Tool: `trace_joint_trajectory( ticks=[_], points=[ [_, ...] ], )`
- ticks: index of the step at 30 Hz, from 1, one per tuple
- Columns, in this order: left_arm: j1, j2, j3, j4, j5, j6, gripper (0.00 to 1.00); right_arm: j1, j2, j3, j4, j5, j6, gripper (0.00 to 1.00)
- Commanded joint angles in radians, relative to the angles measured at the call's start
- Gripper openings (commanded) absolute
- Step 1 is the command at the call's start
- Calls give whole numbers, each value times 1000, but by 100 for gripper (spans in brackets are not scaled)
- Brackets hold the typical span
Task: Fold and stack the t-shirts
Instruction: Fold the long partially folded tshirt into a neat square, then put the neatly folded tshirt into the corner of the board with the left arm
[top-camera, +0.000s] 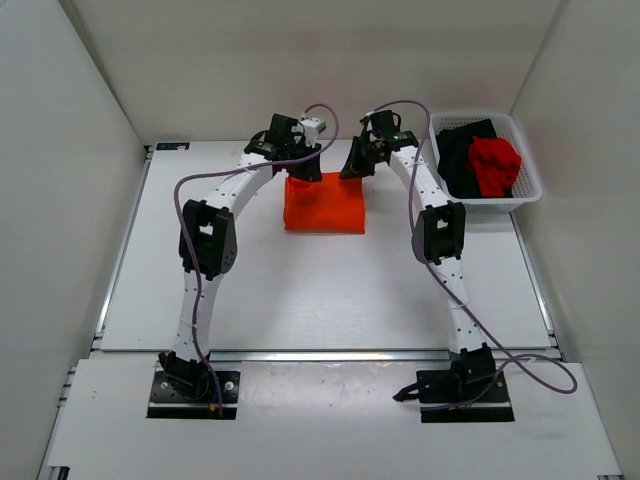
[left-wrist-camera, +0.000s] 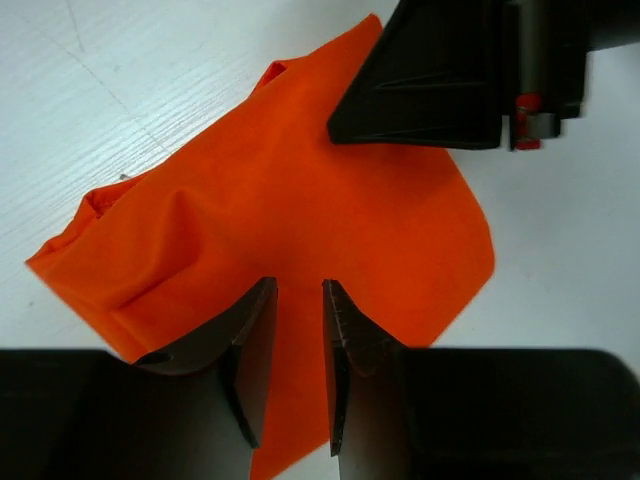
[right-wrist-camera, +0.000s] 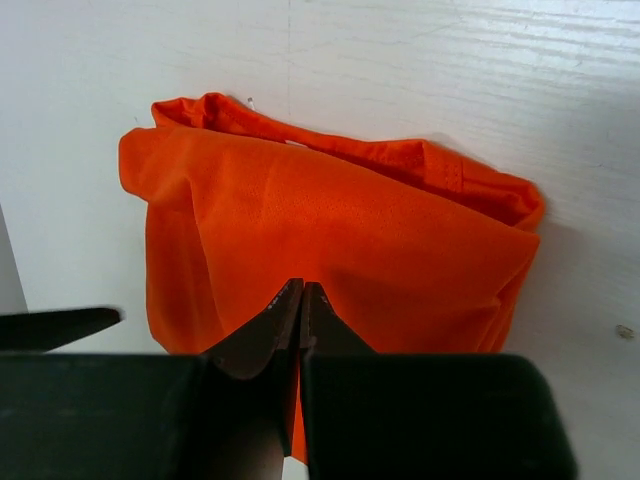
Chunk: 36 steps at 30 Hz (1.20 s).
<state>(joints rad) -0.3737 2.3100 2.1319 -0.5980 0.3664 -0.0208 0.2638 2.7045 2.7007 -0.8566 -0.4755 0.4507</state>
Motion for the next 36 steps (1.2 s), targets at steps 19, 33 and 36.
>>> trace_joint_trajectory(
  ticks=[19,33,36],
  points=[
    [68,154,6,221,-362,-51,57,-25,124,100,-79,61,-27,0],
    [179,28,51,73,-113,-175,69,-25,-24,119,-59,115,-29,28],
    [206,-41,-21,60,30,-223,94,-17,-84,119,-114,178,-85,41]
  ],
)
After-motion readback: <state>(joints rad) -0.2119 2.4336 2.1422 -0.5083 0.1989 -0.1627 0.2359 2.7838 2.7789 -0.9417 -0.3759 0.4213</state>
